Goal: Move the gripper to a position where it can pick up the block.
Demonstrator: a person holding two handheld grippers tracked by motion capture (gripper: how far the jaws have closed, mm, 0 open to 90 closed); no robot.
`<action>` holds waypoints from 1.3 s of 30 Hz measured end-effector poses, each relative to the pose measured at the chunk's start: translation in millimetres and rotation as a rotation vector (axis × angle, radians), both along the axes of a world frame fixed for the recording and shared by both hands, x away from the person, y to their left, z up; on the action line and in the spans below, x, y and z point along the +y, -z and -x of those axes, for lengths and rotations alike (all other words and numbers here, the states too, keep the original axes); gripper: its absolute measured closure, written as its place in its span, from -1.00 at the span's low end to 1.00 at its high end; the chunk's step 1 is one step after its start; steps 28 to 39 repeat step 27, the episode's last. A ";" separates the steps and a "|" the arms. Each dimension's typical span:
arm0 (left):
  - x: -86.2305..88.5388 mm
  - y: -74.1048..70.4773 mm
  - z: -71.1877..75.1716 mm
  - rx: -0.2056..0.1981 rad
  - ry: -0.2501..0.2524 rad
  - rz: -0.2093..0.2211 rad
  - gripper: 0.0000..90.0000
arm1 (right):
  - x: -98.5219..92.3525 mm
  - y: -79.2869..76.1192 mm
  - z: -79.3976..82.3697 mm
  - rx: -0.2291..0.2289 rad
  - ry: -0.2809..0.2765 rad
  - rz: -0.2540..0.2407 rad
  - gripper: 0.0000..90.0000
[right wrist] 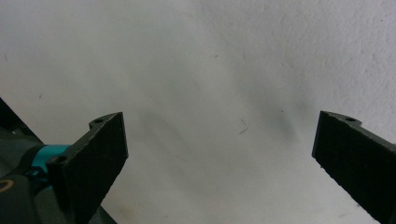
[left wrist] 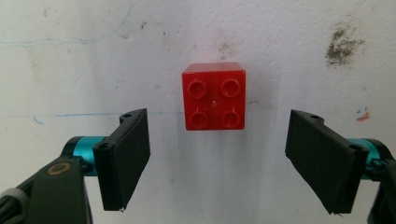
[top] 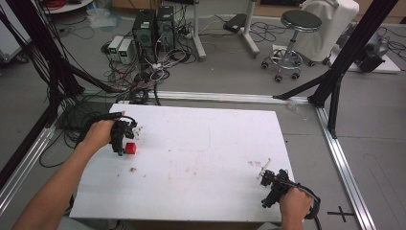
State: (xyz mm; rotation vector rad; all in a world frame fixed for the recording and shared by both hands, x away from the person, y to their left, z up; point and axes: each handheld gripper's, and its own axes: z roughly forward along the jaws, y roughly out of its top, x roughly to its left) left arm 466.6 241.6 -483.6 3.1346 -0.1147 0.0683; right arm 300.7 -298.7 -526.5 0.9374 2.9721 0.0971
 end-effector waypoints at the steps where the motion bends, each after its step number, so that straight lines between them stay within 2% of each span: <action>1: 0.0 0.0 0.0 0.000 0.000 0.000 -0.50 | -0.1 0.1 -0.2 0.000 -0.002 0.000 -0.94; 17: -5.6 23.3 -2.9 0.033 -0.001 -0.013 -0.50 | -0.5 1.3 -0.5 -0.001 -0.009 -0.003 -0.94; 39: -6.9 24.2 -3.1 0.044 -0.005 -0.015 -0.50 | 1.2 1.2 -0.9 0.001 -0.011 0.001 -0.94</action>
